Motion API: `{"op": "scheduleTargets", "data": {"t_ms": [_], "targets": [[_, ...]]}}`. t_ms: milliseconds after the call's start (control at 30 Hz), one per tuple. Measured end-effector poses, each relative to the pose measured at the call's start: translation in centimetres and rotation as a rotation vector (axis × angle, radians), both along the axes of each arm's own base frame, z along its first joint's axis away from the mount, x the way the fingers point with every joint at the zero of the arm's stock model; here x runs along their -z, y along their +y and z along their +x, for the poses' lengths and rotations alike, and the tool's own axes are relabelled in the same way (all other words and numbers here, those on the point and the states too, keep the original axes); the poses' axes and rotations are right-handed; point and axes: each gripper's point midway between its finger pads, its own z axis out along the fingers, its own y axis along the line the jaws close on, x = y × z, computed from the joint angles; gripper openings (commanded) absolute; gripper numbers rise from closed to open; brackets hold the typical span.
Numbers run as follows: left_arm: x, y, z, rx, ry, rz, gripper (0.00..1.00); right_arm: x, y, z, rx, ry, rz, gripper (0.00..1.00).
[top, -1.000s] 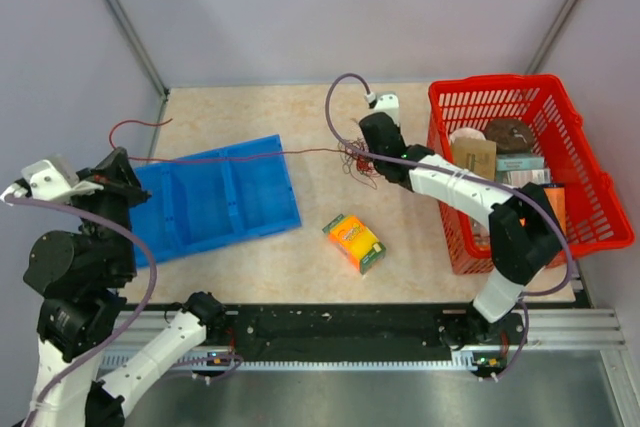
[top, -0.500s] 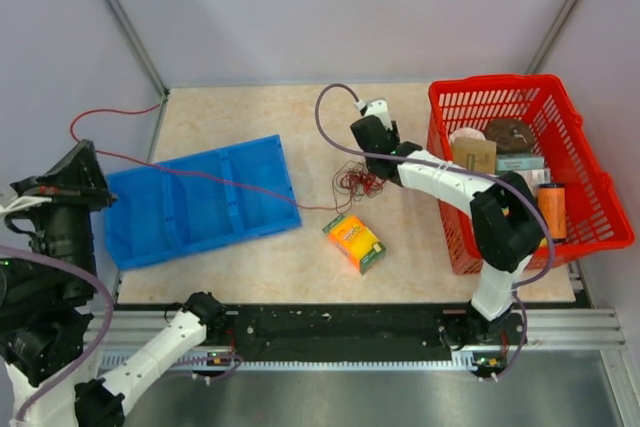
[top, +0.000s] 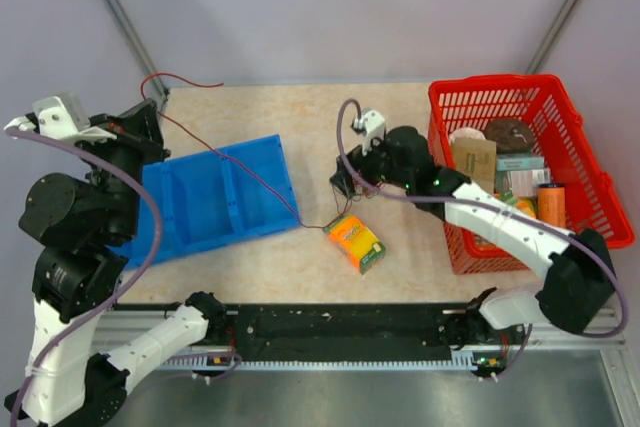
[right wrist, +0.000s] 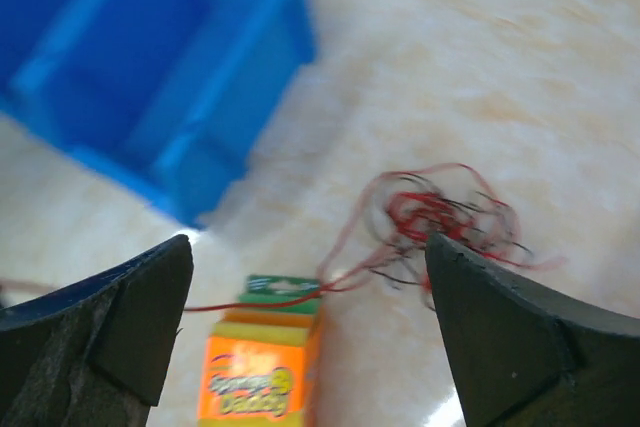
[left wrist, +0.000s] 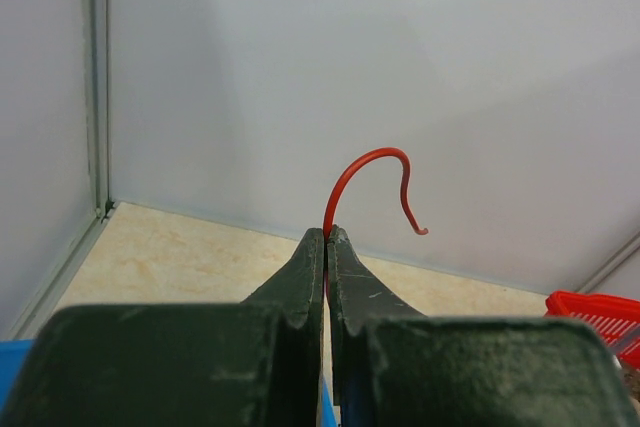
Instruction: Untangle the cables
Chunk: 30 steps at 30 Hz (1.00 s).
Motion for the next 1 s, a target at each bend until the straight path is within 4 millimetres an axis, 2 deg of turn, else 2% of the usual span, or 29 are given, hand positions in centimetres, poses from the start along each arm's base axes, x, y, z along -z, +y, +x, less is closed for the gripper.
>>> {"op": "scheduleTargets", "data": {"t_ms": [33,67,167,233,300,433,533,600,633,667,767,833,933,1000], "targets": [[-0.1,0.0,0.0,0.004,-0.003,-0.001,0.00,-0.5,1.0,-1.4,-0.071,-0.013,0.032,0.99],[-0.2,0.0,-0.2,0.009,-0.008,-0.005,0.00,-1.2,2.8,-3.9,-0.196,-0.031,0.081,0.99],[-0.5,0.1,-0.7,0.016,-0.022,-0.019,0.00,-3.1,7.2,-9.2,-0.459,-0.045,0.203,0.98],[-0.7,0.2,-1.0,0.020,-0.029,-0.029,0.00,-4.1,9.4,-11.3,-0.571,-0.045,0.268,0.96],[-0.8,0.4,-1.3,0.022,-0.035,-0.036,0.00,-4.4,11.0,-12.4,-0.632,-0.032,0.307,0.89],[-1.0,0.6,-1.7,0.022,-0.046,-0.044,0.00,-3.5,13.5,-13.6,-0.693,0.029,0.338,0.72],[-1.1,0.7,-1.8,0.022,-0.048,-0.045,0.00,-2.2,14.8,-15.1,-0.734,0.096,0.351,0.49],[-1.0,0.8,-1.9,0.024,-0.050,-0.049,0.00,-1.7,15.2,-15.4,-0.732,0.124,0.355,0.17],[-0.9,0.8,-2.0,0.024,-0.049,-0.049,0.00,-1.6,15.2,-15.4,-0.720,0.137,0.354,0.05],[-0.7,0.8,-2.0,0.025,-0.047,-0.050,0.00,-1.5,15.2,-15.3,-0.712,0.138,0.348,0.00],[0.6,0.7,-1.9,0.030,-0.030,-0.056,0.00,-2.4,15.2,-14.0,-0.640,0.133,0.331,0.00],[2.2,0.1,-1.5,0.044,-0.006,-0.058,0.00,-4.2,15.1,-13.0,-0.592,0.102,0.338,0.00],[5.9,-1.7,-0.2,0.096,0.062,-0.056,0.00,-8.8,14.1,-11.8,-0.524,0.027,0.388,0.00],[9.0,-3.8,1.0,0.161,0.125,-0.044,0.00,-13.2,13.1,-11.0,-0.487,-0.009,0.465,0.00]]}}
